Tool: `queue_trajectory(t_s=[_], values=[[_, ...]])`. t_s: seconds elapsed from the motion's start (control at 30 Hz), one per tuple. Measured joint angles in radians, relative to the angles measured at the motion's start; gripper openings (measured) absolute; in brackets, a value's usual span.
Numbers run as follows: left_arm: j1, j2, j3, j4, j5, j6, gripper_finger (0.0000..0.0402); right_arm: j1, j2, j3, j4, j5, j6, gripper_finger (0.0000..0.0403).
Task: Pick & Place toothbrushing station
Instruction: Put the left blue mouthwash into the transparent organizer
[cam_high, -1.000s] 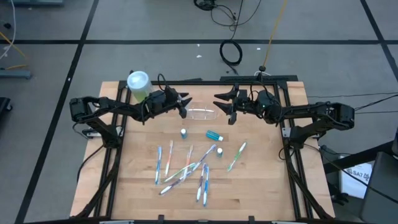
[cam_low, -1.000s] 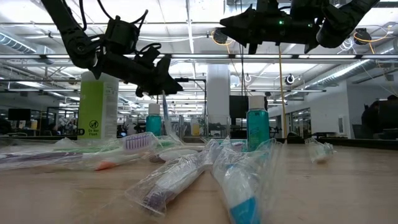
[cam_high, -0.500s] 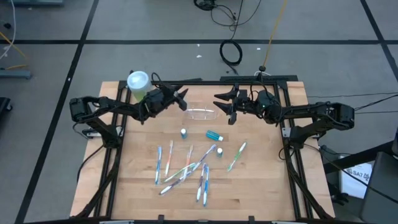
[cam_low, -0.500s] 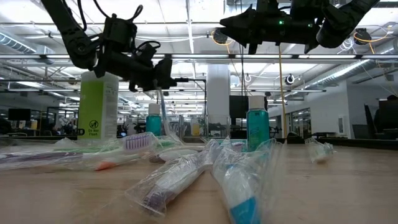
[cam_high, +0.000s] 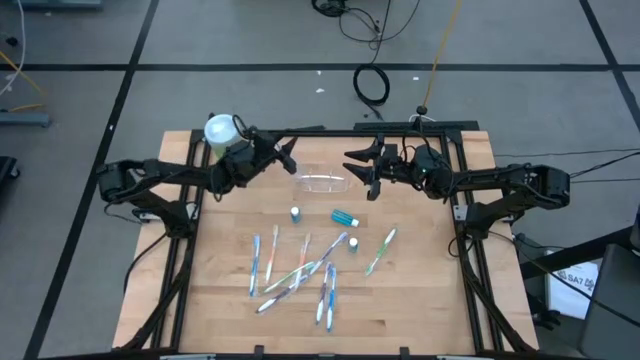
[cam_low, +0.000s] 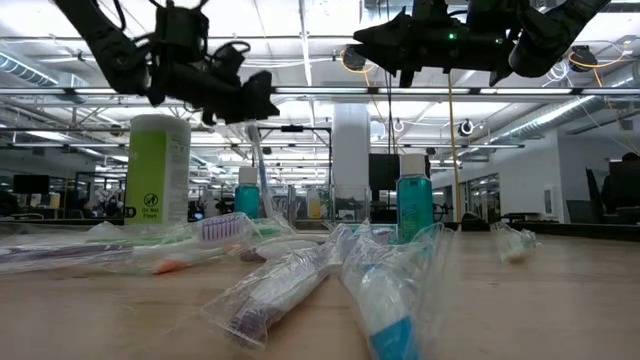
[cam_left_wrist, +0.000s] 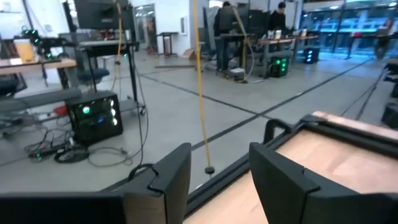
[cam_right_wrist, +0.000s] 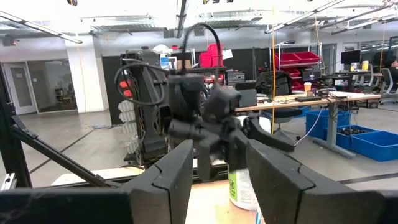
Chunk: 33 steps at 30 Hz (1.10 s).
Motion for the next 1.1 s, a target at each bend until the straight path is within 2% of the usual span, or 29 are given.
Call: queue_trajectory(t_s=[0.27, 0.7, 1.1], values=[[-0.092, -0.15, 0.001, -0.269, 0.077, -0.036, 0.0171, 0.0, 0.0, 0.0, -0.007, -0.002, 0.0, 0.0141], [-0.322, -0.164, 0.0, -0.358, 0.074, -0.045, 0.017, 0.0, 0.0, 0.0, -0.008, -0.003, 0.008, 0.0141], [-0.502, -0.162, 0.0, -0.6, -0.116, -0.193, 0.017, 0.0, 0.0, 0.0, -0.009, -0.003, 0.005, 0.0141]])
